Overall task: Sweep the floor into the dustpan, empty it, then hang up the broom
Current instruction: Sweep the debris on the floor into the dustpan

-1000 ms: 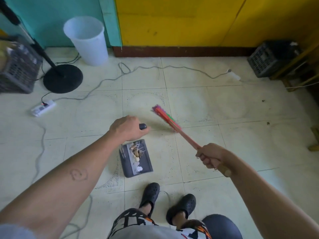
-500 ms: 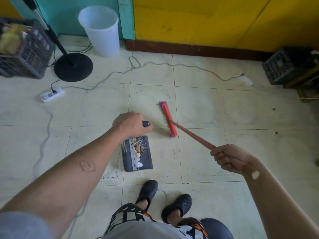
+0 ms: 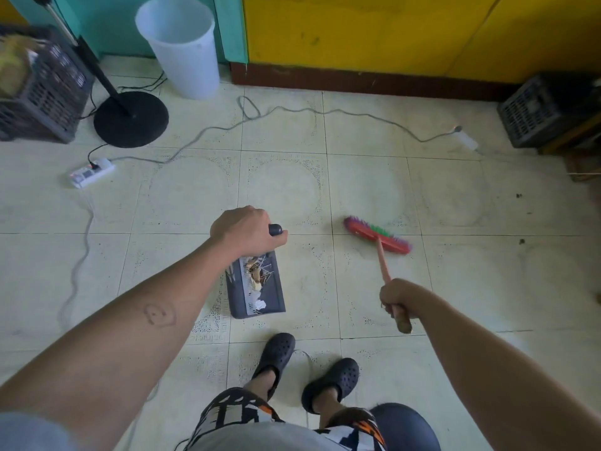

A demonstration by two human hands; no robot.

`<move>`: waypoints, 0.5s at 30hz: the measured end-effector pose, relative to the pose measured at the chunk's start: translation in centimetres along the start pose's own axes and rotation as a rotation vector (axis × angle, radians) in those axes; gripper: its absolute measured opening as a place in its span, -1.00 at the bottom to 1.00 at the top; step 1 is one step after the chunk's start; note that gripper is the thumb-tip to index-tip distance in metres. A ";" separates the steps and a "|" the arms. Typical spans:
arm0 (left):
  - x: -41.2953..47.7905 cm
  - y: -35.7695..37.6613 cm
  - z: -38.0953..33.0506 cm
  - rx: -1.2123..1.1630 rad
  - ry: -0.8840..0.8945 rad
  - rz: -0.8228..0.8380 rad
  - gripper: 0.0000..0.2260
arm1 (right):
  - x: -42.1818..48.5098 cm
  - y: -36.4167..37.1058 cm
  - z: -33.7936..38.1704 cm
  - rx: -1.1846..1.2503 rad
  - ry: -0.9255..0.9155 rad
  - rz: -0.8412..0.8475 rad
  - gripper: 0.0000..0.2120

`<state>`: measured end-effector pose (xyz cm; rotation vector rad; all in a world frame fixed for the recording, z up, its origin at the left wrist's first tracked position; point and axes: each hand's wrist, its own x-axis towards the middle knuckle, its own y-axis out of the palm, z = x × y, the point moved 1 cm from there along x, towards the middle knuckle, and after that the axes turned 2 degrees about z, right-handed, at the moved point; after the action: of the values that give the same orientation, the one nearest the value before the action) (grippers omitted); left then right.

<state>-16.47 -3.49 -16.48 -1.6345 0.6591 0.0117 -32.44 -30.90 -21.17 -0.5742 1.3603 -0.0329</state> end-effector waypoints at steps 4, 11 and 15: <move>0.6 0.2 -1.0 0.002 0.006 -0.015 -0.52 | -2.9 5.5 -3.5 -0.125 0.091 0.166 -0.95; 1.5 -0.2 -2.4 -0.019 0.021 -0.030 -0.55 | -8.2 8.9 -6.6 -0.417 -0.021 0.285 -0.80; 1.8 -0.2 -3.3 -0.018 0.041 -0.017 -0.58 | -9.9 5.0 -6.2 -0.365 -0.016 0.219 -0.80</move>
<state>-16.06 -7.24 -16.34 -1.6613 0.6785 -0.0286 -42.00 -25.44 -14.74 -0.7229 1.4161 0.4041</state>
